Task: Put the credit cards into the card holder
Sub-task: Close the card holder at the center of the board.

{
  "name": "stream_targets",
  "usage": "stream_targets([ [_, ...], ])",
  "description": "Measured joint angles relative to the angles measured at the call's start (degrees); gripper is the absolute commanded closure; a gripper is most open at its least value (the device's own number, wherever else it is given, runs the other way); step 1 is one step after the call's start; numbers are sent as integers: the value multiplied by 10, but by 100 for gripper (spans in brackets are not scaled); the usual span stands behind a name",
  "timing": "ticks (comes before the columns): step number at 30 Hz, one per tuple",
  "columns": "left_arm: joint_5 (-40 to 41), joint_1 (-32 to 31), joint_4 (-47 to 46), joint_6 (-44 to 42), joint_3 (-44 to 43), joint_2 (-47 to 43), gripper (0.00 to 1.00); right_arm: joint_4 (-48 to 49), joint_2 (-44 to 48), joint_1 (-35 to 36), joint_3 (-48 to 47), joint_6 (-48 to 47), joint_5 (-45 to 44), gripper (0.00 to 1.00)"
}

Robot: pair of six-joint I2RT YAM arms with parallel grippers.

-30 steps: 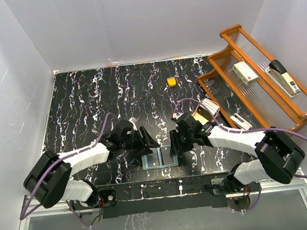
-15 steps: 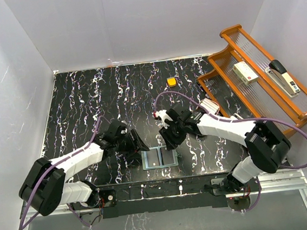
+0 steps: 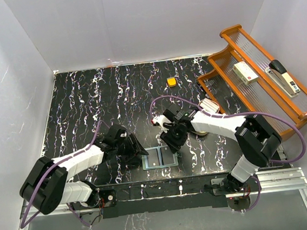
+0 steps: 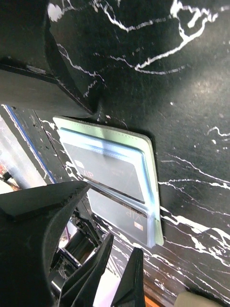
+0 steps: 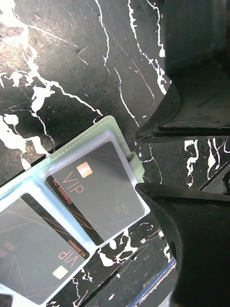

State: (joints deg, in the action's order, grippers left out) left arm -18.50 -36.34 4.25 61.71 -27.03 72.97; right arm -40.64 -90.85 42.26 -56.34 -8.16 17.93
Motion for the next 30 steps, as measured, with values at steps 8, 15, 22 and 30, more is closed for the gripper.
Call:
stream_targets([
  [8, -30, 0, -64, 24, 15, 18, 48, 39, -5, 0, 20, 76, 2, 57],
  [15, -31, 2, -86, 42, 24, 18, 49, 108, 4, -17, 63, 209, 5, 59],
  [22, -32, 2, -110, 61, 36, 13, 50, 183, 56, -19, 131, 294, -33, 70],
  [30, -50, 0, -169, 84, 42, -1, 53, 261, 115, -19, 205, 357, -50, 69],
])
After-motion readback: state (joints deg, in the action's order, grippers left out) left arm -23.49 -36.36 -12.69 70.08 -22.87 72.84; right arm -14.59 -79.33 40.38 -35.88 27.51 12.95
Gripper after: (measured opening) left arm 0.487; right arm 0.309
